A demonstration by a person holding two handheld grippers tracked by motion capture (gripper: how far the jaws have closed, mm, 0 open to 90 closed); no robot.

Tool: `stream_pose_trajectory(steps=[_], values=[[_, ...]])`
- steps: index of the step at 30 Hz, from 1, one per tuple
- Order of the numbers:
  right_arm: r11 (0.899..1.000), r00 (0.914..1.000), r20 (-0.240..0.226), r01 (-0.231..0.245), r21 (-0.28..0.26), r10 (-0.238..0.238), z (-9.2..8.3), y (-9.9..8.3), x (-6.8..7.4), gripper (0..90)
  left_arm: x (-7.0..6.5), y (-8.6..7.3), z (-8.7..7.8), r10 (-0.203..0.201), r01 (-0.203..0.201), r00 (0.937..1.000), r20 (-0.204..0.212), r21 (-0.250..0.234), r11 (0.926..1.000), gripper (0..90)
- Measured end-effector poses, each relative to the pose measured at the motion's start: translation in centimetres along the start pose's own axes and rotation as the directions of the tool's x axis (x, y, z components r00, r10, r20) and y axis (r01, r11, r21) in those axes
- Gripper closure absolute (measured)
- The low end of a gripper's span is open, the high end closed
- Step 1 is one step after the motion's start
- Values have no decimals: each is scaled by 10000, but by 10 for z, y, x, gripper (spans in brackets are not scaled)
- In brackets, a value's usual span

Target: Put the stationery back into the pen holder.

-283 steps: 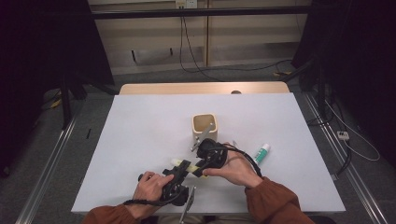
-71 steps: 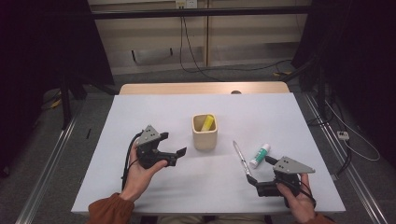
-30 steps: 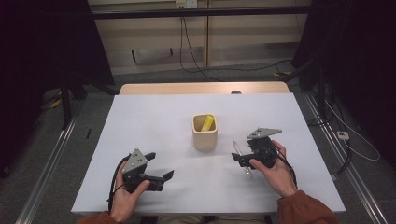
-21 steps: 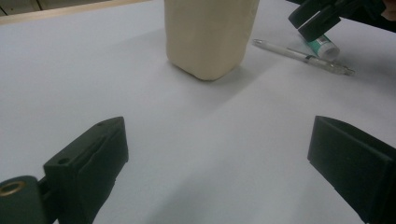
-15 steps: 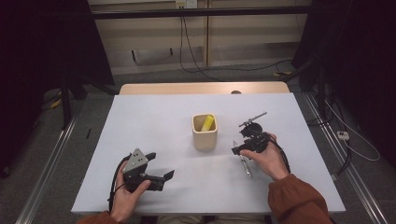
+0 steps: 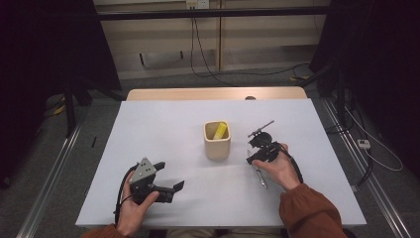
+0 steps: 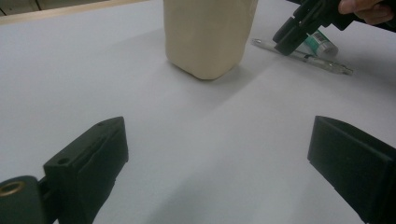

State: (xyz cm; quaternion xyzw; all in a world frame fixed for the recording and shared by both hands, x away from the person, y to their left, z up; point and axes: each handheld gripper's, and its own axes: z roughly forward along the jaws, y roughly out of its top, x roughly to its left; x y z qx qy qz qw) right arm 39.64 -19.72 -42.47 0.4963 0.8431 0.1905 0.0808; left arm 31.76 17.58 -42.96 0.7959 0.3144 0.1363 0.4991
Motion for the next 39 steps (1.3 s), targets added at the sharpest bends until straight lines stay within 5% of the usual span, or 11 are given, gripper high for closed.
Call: stream_pose_trajectory(steps=[6, 16, 39], values=[[9998, 9997, 231, 34, 195, -38, 4, -1, 3, 694, 2, 0, -1, -109, 109, 9999, -50, -49, 9999, 49], [9980, 9980, 167, -620, 132, 617, 4, -2, 0, 782, 1, 0, 0, -187, 187, 9998, 16, 2, 9998, 49], [9929, 9930, -186, -1172, -197, 1169, 3, -4, -5, 810, 3, -1, 0, -250, 250, 9997, -30, 106, 9996, 49]])
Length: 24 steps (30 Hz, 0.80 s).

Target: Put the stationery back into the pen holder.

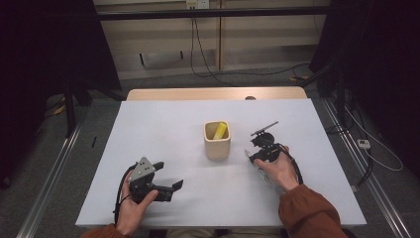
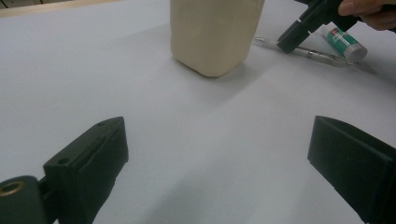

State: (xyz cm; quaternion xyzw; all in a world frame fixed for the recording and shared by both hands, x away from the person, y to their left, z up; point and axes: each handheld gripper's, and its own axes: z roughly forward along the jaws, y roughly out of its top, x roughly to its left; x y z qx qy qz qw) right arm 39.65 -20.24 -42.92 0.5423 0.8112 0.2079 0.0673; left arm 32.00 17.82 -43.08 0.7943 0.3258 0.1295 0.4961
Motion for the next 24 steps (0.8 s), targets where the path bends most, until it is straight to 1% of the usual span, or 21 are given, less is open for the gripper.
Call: stream_pose_trajectory(steps=[2, 7, 8, 11, 17, 22, 24], values=[[10000, 10000, -93, -21, -36, 21, 0, 0, 1, 811, 0, 0, 0, 9, -9, 10000, -4, -40, 10000, 49], [9990, 9998, -215, -30, -450, 21, -7, -1, 0, 811, 0, 0, 0, -42, 42, 10000, 8, -36, 10000, 49], [9986, 9998, -192, 25, -524, -35, -8, -1, 0, 811, 0, 0, 0, -48, 48, 10000, -7, -57, 10000, 49], [9971, 9993, -360, 91, -750, -118, -12, -3, 0, 811, 0, 0, 0, -38, 38, 10000, -8, -69, 10000, 49], [9910, 9972, -752, -51, -1336, -50, -20, -5, -2, 811, 0, 0, 0, -42, 42, 10000, -13, -71, 10000, 49], [9845, 9958, -906, -42, -1755, -119, -27, -6, -2, 811, 0, 0, -1, -3, 3, 10000, -48, -42, 10000, 49], [9819, 9960, -889, -40, -1895, -131, -28, -6, -3, 811, 0, 0, -1, -31, 31, 10000, -42, -71, 10000, 49]])
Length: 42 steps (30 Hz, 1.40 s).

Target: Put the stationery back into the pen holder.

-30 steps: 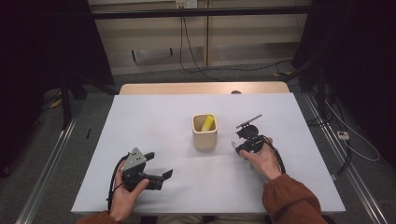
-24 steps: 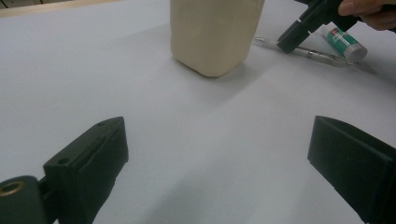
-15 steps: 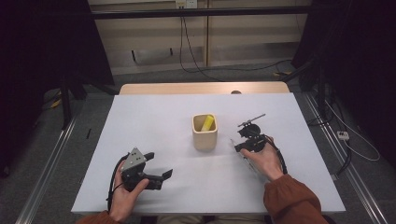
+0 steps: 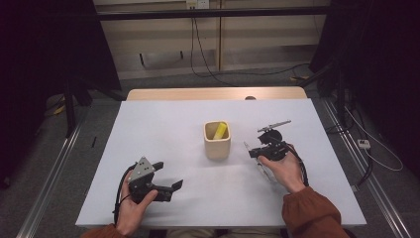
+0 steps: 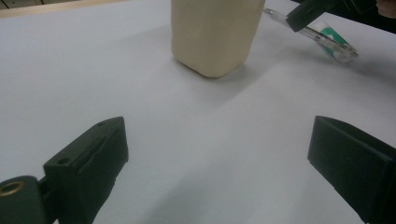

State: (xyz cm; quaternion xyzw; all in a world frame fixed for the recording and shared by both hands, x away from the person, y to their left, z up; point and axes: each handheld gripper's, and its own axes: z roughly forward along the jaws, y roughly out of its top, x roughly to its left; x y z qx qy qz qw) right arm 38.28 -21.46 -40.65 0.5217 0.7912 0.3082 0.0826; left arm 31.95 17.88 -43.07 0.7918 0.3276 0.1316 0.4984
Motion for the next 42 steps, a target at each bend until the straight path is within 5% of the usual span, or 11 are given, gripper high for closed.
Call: stream_pose_trajectory(steps=[15, 23, 29, 42], values=[[9929, 9999, -160, -39, -1187, 20, -12, 0, 0, 811, 1, 0, 0, 29, -29, 10000, 8, 37, 10000, 49], [9797, 9991, -356, 133, -1998, -209, -18, 0, 1, 811, 1, 0, -1, 22, -22, 10000, -18, -3, 10000, 49], [9599, 9989, -313, 239, -2794, -340, -25, 0, 2, 811, 0, 0, -1, -15, 15, 10000, -19, -25, 10000, 49], [8995, 9937, -319, 839, -4289, -1079, -38, 0, 8, 811, 0, 0, -1, -21, 21, 10000, -34, -42, 10000, 49]])
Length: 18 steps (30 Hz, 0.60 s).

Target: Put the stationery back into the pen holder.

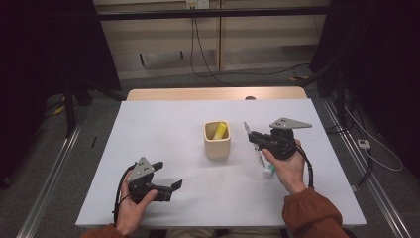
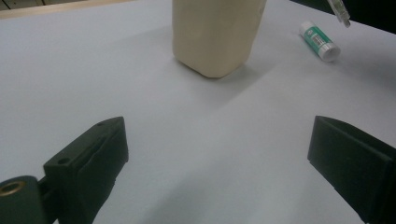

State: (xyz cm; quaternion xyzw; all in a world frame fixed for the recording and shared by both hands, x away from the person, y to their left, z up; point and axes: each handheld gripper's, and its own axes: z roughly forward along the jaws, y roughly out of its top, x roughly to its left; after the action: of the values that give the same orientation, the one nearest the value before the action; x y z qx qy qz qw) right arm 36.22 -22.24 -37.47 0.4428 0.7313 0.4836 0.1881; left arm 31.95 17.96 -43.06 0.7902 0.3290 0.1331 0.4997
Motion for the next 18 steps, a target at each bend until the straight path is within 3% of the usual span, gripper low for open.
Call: stream_pose_trajectory(steps=[7, 18], values=[[9959, 9994, -144, 307, -851, -320, -6, 4, 4, 811, 0, 0, 0, 19, -19, 10000, 8, 25, 10000, 49], [9848, 9968, -481, 552, -1647, -639, -10, 19, 11, 811, 0, 0, 0, -1, 1, 10000, 13, 18, 10000, 49]])
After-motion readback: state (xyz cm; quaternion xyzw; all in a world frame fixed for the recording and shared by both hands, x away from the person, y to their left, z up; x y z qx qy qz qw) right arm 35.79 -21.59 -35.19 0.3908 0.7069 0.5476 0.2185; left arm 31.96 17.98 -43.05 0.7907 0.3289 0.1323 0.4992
